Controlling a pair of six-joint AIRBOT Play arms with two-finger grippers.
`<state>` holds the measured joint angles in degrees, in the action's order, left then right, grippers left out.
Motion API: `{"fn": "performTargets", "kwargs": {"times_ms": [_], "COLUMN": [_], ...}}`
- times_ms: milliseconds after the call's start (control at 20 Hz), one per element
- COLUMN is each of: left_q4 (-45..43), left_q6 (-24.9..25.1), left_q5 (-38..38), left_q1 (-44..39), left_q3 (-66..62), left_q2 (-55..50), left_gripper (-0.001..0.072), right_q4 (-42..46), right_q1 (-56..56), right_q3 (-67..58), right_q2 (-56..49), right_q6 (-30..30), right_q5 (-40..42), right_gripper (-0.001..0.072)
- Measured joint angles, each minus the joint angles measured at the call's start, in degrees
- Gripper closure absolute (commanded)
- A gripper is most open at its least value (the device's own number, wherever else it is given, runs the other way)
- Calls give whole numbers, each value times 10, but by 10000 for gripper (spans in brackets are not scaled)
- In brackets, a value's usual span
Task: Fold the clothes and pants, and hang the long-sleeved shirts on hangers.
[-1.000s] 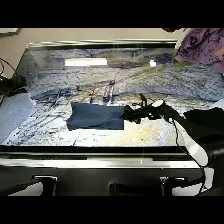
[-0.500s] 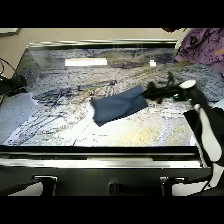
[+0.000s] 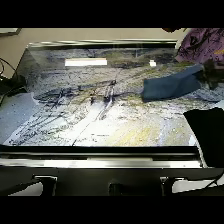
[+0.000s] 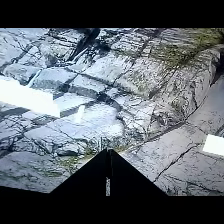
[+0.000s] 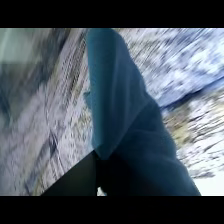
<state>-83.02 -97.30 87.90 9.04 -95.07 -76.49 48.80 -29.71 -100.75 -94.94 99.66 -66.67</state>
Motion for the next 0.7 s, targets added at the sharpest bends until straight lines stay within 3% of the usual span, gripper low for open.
{"fn": "performTargets", "kwargs": {"times_ms": [400, 700], "left_q4": [0, 0], "left_q6": [0, 0], "left_q5": [1, 2], "left_q1": [0, 0], "left_q3": [0, 0], "left_q2": [0, 0], "left_gripper": [692, 692], "right_q4": [162, 304], "right_q1": [-98, -110], "right_q3": [-37, -39], "right_q2": [63, 120], "right_q6": [158, 233], "right_q5": [-61, -134], "right_gripper": [686, 686]}}
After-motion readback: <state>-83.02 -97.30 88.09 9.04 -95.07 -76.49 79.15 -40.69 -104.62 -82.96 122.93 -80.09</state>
